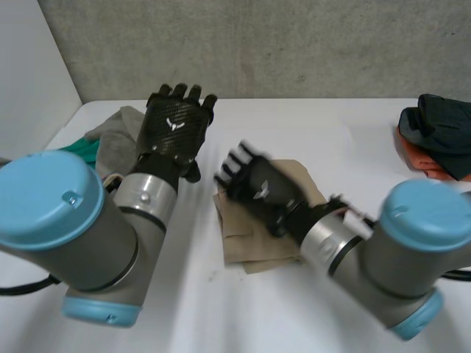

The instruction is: Fold the laundry.

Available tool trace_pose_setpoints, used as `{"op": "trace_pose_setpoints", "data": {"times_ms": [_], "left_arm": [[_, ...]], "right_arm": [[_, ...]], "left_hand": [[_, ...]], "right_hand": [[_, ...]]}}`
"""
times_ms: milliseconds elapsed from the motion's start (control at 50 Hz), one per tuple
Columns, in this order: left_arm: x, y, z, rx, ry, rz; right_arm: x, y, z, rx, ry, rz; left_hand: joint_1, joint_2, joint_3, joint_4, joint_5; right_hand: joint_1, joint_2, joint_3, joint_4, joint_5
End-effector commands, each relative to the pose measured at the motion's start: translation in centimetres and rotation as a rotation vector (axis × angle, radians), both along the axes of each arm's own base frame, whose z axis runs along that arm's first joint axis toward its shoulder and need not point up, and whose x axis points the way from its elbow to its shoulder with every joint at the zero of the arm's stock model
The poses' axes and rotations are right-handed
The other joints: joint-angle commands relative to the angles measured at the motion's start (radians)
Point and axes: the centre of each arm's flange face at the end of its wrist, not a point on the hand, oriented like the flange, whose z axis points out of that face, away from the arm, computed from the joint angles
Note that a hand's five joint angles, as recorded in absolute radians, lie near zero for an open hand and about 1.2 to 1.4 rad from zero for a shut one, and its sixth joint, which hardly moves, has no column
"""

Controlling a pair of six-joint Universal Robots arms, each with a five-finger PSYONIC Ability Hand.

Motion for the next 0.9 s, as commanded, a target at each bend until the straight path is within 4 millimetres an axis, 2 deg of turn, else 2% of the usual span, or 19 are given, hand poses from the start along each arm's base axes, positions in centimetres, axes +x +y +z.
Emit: {"op": "trace_pose_setpoints", "data": {"times_ms": [20, 80, 100, 160, 200, 220, 260, 300, 320, 360, 420, 520, 600, 660, 700, 740, 760, 840, 900], "left_arm": [[-2.1, -1.1, 0.9, -0.038, 0.03, -0.022], [-4.7, -0.8, 0.3, -0.039, 0.045, -0.08], [-5.1, -0.7, 0.2, -0.036, 0.047, -0.093], [-7.0, -0.6, -0.9, -0.011, 0.056, -0.153], [-7.7, -0.6, -1.7, 0.021, 0.052, -0.176], [-8.1, -0.6, -2.8, 0.068, 0.041, -0.19], [-8.5, -0.7, -3.8, 0.12, 0.028, -0.194], [-8.9, -0.6, -5.8, 0.214, -0.003, -0.196], [-9.0, -0.5, -6.6, 0.246, -0.017, -0.197], [-9.0, -0.6, -8.5, 0.335, -0.064, -0.183], [-8.7, -0.5, -10.4, 0.42, -0.131, -0.162], [-8.0, -0.6, -11.7, 0.474, -0.187, -0.113], [-7.5, -0.8, -11.6, 0.483, -0.205, -0.074], [-7.1, -0.5, -11.2, 0.5, -0.217, -0.07], [-7.0, -0.5, -10.6, 0.502, -0.216, -0.07], [-7.1, -0.2, -9.1, 0.482, -0.197, -0.082], [-7.1, -0.2, -8.3, 0.472, -0.185, -0.086], [-7.0, 0.1, -4.8, 0.415, -0.131, -0.102], [-6.6, 0.5, -2.4, 0.381, -0.097, -0.115]], "right_arm": [[-4.5, -4.2, 5.9, 0.351, -0.408, -0.164], [-5.9, -5.6, 6.6, 0.441, -0.49, -0.212], [-7.0, -6.5, 7.2, 0.472, -0.519, -0.25], [-8.4, -7.8, 7.4, 0.514, -0.517, -0.304], [-8.8, -8.9, 6.5, 0.584, -0.491, -0.349], [-8.7, -9.2, 5.9, 0.613, -0.475, -0.357], [-8.4, -10.4, 3.9, 0.703, -0.418, -0.392], [-8.2, -11.0, 2.9, 0.743, -0.376, -0.41], [-8.0, -11.3, 1.7, 0.781, -0.327, -0.416], [-7.9, -11.8, 0.6, 0.802, -0.269, -0.426], [-7.8, -12.1, -1.3, 0.8, -0.169, -0.428], [-7.6, -12.6, -4.0, 0.748, -0.049, -0.427], [-7.8, -12.7, -5.2, 0.732, -0.003, -0.438], [-7.8, -12.9, -4.7, 0.702, 0.002, -0.449], [-7.9, -12.9, -3.3, 0.664, -0.012, -0.454], [-7.8, -12.8, -2.1, 0.638, -0.025, -0.449], [-7.7, -12.4, -0.7, 0.61, -0.044, -0.44], [-7.7, -11.4, 1.4, 0.537, -0.08, -0.424], [-7.8, -10.8, 1.8, 0.492, -0.103, -0.417]], "left_hand": [[-0.015, -0.031, -0.036, -0.027, -0.048], [-0.015, -0.031, -0.036, -0.027, -0.048], [-0.015, -0.031, -0.036, -0.027, -0.048], [-0.011, -0.027, -0.032, -0.023, -0.044], [-0.011, -0.027, -0.032, -0.023, -0.044], [-0.011, -0.027, -0.032, -0.023, -0.044], [-0.011, -0.027, -0.032, -0.023, -0.044], [-0.011, -0.027, -0.032, -0.023, -0.044], [-0.011, -0.027, -0.032, -0.023, -0.044], [-0.014, -0.03, -0.035, -0.026, -0.047], [-0.011, -0.027, -0.032, -0.023, -0.044], [-0.008, -0.024, -0.029, -0.02, -0.041], [-0.005, -0.021, -0.026, -0.017, -0.038], [-0.005, -0.021, -0.026, -0.017, -0.038], [-0.005, -0.021, -0.026, -0.017, -0.038], [-0.008, -0.024, -0.029, -0.02, -0.041], [-0.008, -0.024, -0.029, -0.02, -0.041], [-0.015, -0.031, -0.036, -0.027, -0.048], [-0.015, -0.031, -0.036, -0.027, -0.048]], "right_hand": [[-0.143, -0.149, -0.136, -0.126, -0.109], [-0.143, -0.149, -0.136, -0.126, -0.109], [-0.143, -0.149, -0.136, -0.126, -0.109], [-0.143, -0.149, -0.136, -0.126, -0.109], [-0.143, -0.149, -0.136, -0.126, -0.109], [-0.143, -0.149, -0.136, -0.126, -0.109], [-0.143, -0.149, -0.136, -0.126, -0.109], [-0.143, -0.149, -0.136, -0.126, -0.109], [-0.143, -0.149, -0.136, -0.126, -0.109], [-0.143, -0.149, -0.136, -0.126, -0.109], [-0.143, -0.149, -0.136, -0.126, -0.109], [-0.143, -0.149, -0.136, -0.126, -0.109], [-0.143, -0.149, -0.136, -0.126, -0.109], [-0.143, -0.149, -0.136, -0.126, -0.109], [-0.135, -0.142, -0.129, -0.119, -0.101], [-0.132, -0.139, -0.126, -0.116, -0.099], [-0.132, -0.139, -0.126, -0.116, -0.099], [-0.132, -0.139, -0.126, -0.116, -0.099], [-0.132, -0.139, -0.126, -0.116, -0.099]]}}
